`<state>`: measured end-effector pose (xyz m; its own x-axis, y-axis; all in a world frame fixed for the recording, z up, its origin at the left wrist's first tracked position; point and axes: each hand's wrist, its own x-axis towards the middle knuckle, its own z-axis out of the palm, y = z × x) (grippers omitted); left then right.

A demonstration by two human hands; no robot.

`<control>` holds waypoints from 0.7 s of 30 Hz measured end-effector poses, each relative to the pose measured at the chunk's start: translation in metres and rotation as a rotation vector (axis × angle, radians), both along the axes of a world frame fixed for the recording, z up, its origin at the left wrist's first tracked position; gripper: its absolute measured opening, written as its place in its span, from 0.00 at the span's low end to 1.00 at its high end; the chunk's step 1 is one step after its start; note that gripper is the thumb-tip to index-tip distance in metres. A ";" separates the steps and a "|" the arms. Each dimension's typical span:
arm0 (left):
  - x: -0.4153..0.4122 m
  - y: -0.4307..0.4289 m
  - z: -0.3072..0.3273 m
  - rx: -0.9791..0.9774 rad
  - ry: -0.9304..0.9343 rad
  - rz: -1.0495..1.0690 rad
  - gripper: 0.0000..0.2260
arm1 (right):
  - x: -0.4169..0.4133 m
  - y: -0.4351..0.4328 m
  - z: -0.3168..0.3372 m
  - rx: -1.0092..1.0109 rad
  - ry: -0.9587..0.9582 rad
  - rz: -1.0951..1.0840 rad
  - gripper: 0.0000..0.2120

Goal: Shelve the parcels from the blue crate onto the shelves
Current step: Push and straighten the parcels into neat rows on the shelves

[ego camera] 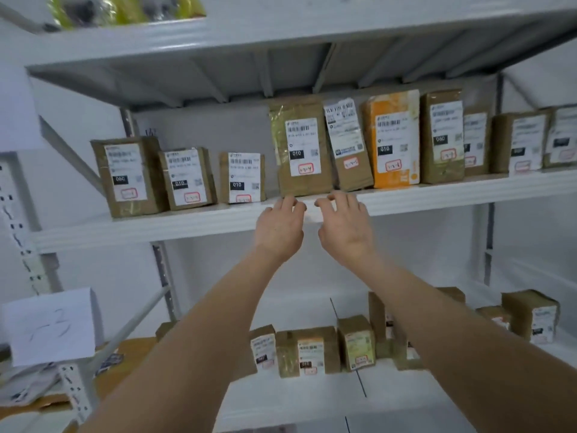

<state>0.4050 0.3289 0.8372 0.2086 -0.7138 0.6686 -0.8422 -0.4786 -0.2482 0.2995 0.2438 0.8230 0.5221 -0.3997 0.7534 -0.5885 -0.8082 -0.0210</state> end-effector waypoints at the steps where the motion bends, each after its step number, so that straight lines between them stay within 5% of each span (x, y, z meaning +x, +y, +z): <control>1: 0.006 0.005 0.014 -0.032 -0.024 0.000 0.18 | 0.007 0.003 0.016 -0.031 -0.031 -0.002 0.22; 7: 0.046 0.031 0.076 -0.125 -0.096 0.082 0.16 | 0.055 0.022 0.078 -0.145 -0.095 0.101 0.24; 21: 0.191 0.072 0.141 -0.134 -0.132 0.220 0.22 | 0.203 0.056 0.136 -0.049 0.027 0.160 0.38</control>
